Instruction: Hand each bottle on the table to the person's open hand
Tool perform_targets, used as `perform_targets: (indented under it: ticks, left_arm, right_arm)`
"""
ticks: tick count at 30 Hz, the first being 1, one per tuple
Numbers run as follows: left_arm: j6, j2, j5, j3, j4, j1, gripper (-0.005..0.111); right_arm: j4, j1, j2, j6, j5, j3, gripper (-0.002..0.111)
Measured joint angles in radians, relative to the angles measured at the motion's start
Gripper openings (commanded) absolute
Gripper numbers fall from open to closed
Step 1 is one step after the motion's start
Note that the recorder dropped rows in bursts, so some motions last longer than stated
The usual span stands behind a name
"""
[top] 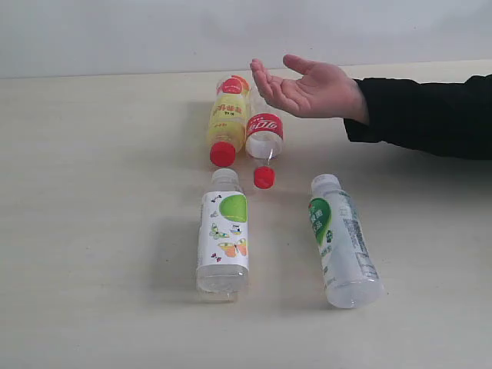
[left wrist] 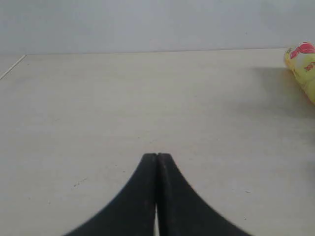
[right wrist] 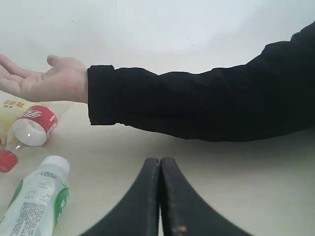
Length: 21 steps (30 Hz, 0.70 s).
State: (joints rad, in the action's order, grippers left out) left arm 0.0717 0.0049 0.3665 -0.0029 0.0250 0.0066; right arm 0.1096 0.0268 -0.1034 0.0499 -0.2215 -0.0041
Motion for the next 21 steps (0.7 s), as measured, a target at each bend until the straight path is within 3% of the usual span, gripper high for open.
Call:
perform_targets:
  ticks: [21]
  left_arm:
    - [0.037,0.0,-0.045,0.003,-0.036,0.0,0.0]
  right_arm:
    - [0.0,0.0,0.0,0.0,0.0,0.0,0.0]
